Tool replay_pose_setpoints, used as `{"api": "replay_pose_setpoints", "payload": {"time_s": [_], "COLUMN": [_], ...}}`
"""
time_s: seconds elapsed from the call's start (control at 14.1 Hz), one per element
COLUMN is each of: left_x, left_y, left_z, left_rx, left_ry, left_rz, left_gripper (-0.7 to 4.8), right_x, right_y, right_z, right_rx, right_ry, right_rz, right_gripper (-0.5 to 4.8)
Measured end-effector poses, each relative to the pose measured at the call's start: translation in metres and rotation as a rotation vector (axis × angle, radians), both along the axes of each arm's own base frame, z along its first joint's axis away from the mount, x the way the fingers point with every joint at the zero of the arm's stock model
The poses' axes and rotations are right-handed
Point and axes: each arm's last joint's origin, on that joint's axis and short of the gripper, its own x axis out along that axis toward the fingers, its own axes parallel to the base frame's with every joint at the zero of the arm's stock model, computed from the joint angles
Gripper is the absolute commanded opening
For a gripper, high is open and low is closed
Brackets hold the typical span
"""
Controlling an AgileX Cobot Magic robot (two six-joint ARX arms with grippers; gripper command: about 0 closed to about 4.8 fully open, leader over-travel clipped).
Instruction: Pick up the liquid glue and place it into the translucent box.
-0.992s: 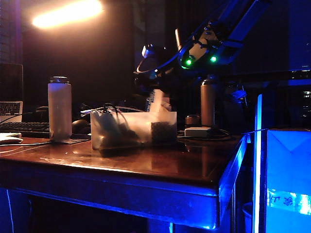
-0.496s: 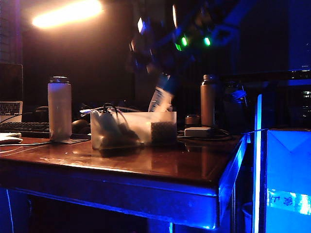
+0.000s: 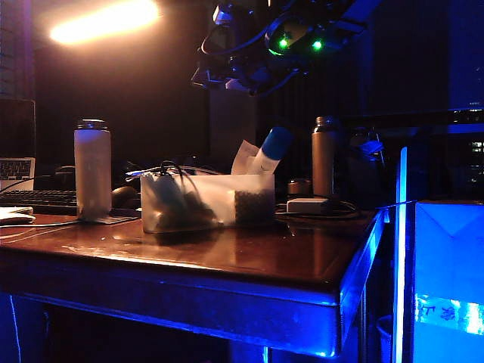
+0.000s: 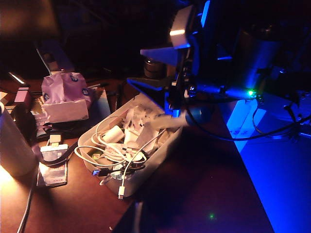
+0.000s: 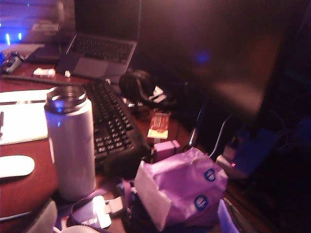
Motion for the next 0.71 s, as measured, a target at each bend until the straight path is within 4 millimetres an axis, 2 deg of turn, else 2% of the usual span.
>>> {"api": "replay_pose_setpoints", "payload": {"time_s": [0.14,0.21,0.28,0.35,0.42,0.5,0.57,0.64,0.71], "left_x": [0.000,0.000,0.000,0.000,0.001,-0.008,-0.019,-0.036,-0.065], "left_y": [0.000,0.000,0.000,0.000,0.000,0.001,0.002,0.003,0.007], "left_z": [0.000,0.000,0.000,0.001,0.003,0.014,0.021,0.030,0.042], "left_rx": [0.000,0.000,0.000,-0.002,-0.007,-0.065,-0.078,-0.092,-0.108], "left_ry": [0.000,0.000,0.000,-0.013,-0.030,-0.094,-0.140,-0.210,-0.309], "left_rz": [0.000,0.000,0.000,0.000,0.002,0.020,0.020,0.022,0.027], "left_gripper": [-0.05,-0.05,-0.05,-0.05,-0.05,-0.05,-0.05,-0.05,-0.05], "right_x": [-0.002,-0.006,-0.012,-0.023,-0.031,-0.061,-0.075,-0.093,-0.121], "right_y": [0.000,-0.003,-0.007,-0.017,-0.023,-0.043,-0.051,-0.060,-0.074], "right_z": [0.004,0.014,0.027,0.053,0.066,0.110,0.128,0.147,0.171], "right_rx": [-0.002,-0.021,-0.048,-0.102,-0.115,-0.118,-0.110,-0.108,-0.106], "right_ry": [-0.006,-0.023,-0.063,-0.113,-0.105,-0.111,-0.123,-0.126,-0.129], "right_rz": [0.001,-0.026,-0.060,-0.169,-0.242,-0.360,-0.366,-0.367,-0.358], "right_gripper": [4.35,4.23,1.60,-0.11,-0.01,-0.01,-0.01,-0.01,-0.01]}}
